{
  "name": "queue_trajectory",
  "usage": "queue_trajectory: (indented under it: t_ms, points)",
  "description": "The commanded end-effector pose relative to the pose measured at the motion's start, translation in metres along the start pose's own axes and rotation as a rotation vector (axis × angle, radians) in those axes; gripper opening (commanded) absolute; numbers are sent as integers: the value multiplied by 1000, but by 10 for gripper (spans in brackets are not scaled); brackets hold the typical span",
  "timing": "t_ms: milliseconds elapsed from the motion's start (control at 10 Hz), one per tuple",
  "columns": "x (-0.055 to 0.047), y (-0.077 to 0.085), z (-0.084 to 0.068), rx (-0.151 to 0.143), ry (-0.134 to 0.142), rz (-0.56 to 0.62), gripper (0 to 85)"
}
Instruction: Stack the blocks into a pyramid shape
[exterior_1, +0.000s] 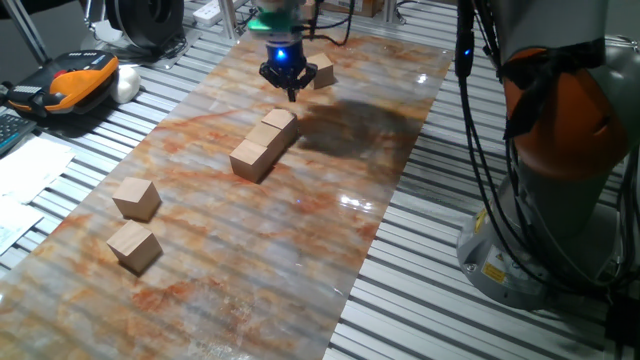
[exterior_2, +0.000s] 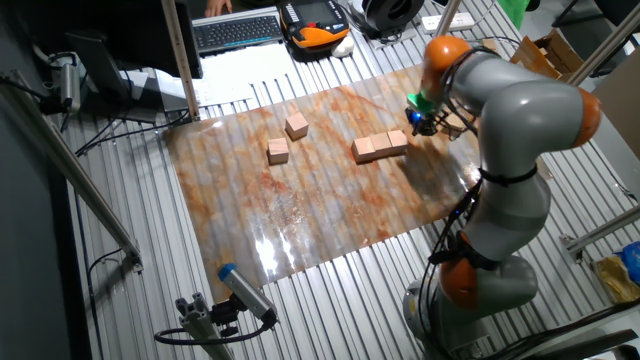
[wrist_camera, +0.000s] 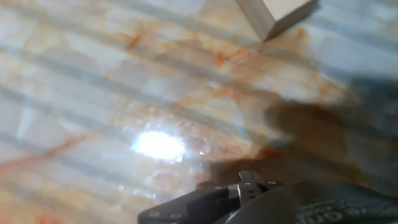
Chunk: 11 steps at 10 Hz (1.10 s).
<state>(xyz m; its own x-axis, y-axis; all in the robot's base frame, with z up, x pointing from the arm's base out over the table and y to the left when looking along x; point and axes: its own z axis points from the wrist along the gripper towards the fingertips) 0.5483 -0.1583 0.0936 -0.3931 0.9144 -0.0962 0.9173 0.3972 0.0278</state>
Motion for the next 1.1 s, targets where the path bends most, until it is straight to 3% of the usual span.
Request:
queue_trajectory:
  t_ms: [0, 200, 500, 800, 1000]
  points:
    - [0, 0, 0, -35, 18, -315, 0]
    - [-2, -2, -1, -51, 39, -357, 0]
    - [-15, -20, -4, -43, 21, -602, 0]
    - [-23, -24, -4, -30, 20, -682, 0]
    - [-30, -24, 1, -19, -1, -711, 0]
